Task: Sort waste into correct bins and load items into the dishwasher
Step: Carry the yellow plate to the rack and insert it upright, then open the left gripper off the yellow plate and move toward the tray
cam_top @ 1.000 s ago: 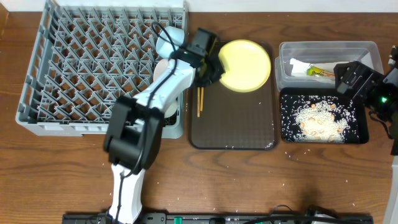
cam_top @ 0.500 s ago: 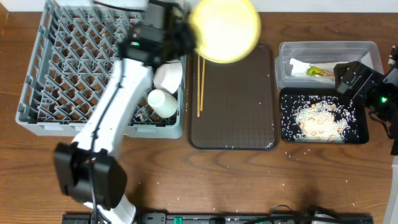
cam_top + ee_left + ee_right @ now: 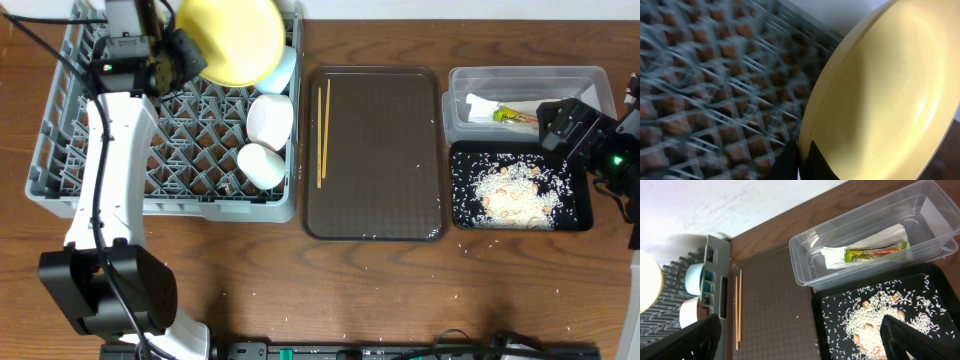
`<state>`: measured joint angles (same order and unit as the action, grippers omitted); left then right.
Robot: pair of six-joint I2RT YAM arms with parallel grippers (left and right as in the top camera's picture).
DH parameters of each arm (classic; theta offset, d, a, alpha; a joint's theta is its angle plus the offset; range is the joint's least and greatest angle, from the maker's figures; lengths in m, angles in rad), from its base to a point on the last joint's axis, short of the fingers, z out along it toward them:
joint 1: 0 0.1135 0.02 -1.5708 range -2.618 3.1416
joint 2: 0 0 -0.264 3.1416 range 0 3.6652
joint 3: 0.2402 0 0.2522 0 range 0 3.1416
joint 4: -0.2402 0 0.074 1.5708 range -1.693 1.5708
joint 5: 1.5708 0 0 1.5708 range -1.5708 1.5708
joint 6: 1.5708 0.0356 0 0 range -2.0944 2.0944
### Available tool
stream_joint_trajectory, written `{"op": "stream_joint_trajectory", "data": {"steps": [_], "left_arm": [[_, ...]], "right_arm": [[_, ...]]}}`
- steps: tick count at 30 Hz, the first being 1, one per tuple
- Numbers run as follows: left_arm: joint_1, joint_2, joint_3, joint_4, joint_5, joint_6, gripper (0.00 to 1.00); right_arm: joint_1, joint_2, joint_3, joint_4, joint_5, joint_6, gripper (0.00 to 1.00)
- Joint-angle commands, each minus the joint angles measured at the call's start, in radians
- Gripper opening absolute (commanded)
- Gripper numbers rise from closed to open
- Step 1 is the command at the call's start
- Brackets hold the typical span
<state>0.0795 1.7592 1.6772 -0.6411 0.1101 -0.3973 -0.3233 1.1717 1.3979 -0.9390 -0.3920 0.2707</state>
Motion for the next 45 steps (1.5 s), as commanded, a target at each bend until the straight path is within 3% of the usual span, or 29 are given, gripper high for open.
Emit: {"op": "stream_joint_trajectory", "data": {"steps": [1, 7, 19, 39, 42, 45], "left_arm": [[0.003, -0.022, 0.007, -0.002, -0.182, 0.076, 0.08], [0.005, -0.021, -0.018, 0.021, -0.349, 0.076, 0.07], [0.005, -0.021, -0.213, 0.216, -0.472, 0.117, 0.07], [-0.097, -0.021, -0.282, 0.293, -0.500, 0.233, 0.08], [-0.108, -0.021, -0.282, 0.293, -0.500, 0.241, 0.17], [-0.126, -0.024, -0.282, 0.292, -0.500, 0.252, 0.38]], "right_arm": [[-0.005, 0.003, 0.008, 0.000, -0.001, 0.005, 0.99], [-0.005, 0.003, 0.008, 0.000, -0.001, 0.005, 0.99], [-0.005, 0.003, 0.008, 0.000, -0.001, 0.005, 0.99], [-0.005, 0.003, 0.008, 0.000, -0.001, 0.005, 0.99], [-0.005, 0.003, 0.008, 0.000, -0.001, 0.005, 0.99], [-0.005, 0.003, 0.008, -0.001, -0.001, 0.005, 0.99]]}}
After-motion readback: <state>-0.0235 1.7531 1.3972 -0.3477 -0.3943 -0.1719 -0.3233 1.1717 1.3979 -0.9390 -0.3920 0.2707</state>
